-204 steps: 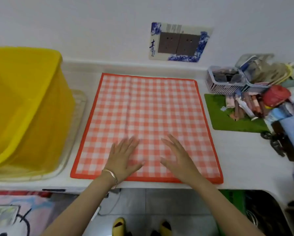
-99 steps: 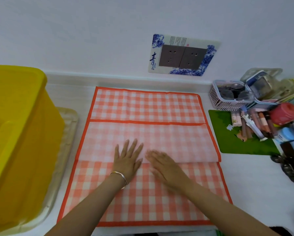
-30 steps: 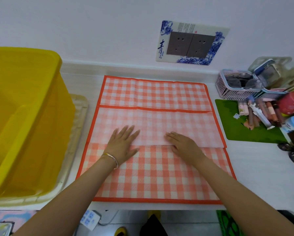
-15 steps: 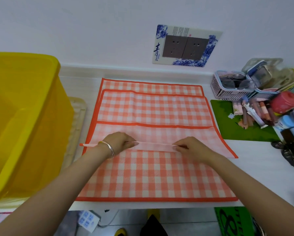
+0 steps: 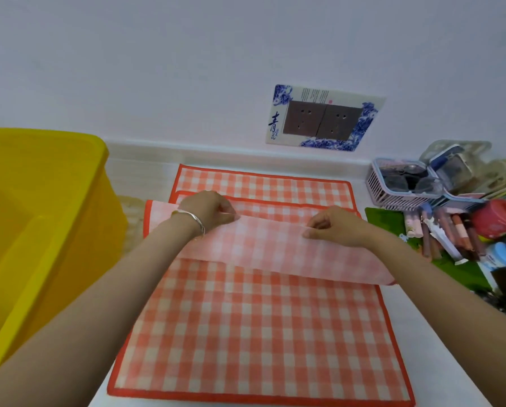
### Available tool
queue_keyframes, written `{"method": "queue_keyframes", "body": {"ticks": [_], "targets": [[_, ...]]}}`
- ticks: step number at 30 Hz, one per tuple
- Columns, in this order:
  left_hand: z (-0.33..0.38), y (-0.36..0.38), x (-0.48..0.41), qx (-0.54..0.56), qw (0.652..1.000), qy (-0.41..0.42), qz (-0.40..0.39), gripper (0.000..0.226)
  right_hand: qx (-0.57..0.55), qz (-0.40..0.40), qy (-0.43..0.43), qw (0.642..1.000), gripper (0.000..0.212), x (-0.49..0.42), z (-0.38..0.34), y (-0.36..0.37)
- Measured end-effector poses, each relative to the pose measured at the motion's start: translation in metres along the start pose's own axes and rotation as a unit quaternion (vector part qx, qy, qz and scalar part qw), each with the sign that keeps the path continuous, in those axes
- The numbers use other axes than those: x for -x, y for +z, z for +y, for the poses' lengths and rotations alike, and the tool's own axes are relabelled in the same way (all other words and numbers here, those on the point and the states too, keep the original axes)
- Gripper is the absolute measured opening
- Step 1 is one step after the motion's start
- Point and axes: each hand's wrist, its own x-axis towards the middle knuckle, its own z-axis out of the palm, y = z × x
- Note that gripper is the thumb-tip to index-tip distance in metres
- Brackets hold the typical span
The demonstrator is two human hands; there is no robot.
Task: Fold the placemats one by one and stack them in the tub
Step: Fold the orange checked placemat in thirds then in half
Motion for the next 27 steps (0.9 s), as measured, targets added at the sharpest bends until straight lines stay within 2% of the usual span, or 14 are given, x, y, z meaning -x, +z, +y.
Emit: {"method": "queue_keyframes", "body": {"ticks": [3, 5, 7, 9, 11, 13, 16, 20, 25, 27], "targets": [[0.000, 0.012, -0.009, -0.056, 0.991, 0.009, 0.118, 0.036, 0.010, 0.027, 0.002, 1.000, 0.010, -0.023, 0.008, -0.006], [0.000, 0.030, -0.011, -0.057, 0.985, 0.039, 0.156, 0.047, 0.026, 0.047, 0.003, 0.999, 0.012, -0.038, 0.013, -0.006], [0.000, 0.053, -0.009, -0.048, 0.987, 0.049, 0.145, 0.064, 0.041, 0.068, 0.012, 0.997, 0.014, -0.054, 0.018, -0.003], [0.003, 0.076, -0.006, -0.062, 0.994, 0.043, 0.077, 0.073, 0.056, 0.098, 0.027, 0.993, 0.015, -0.069, 0.025, 0.004], [0.002, 0.098, -0.002, -0.079, 0.996, 0.036, 0.015, 0.062, 0.084, 0.129, 0.037, 0.987, 0.020, -0.082, 0.032, 0.012], [0.001, 0.114, 0.001, -0.084, 0.996, 0.020, -0.014, 0.059, 0.109, 0.156, 0.040, 0.981, 0.023, -0.092, 0.039, 0.021], [0.000, 0.128, 0.001, -0.101, 0.995, -0.005, -0.010, 0.064, 0.128, 0.194, 0.038, 0.972, 0.021, -0.102, 0.048, 0.031], [-0.001, 0.141, -0.001, -0.098, 0.995, -0.007, 0.002, 0.093, 0.144, 0.242, 0.044, 0.958, 0.021, -0.114, 0.055, 0.042], [-0.003, 0.156, -0.001, -0.089, 0.995, -0.037, 0.003, 0.083, 0.164, 0.264, 0.041, 0.950, 0.028, -0.122, 0.051, 0.051], [-0.004, 0.161, -0.001, -0.086, 0.995, -0.042, 0.018, 0.076, 0.133, 0.269, 0.037, 0.953, 0.033, -0.120, 0.049, 0.057]]}}
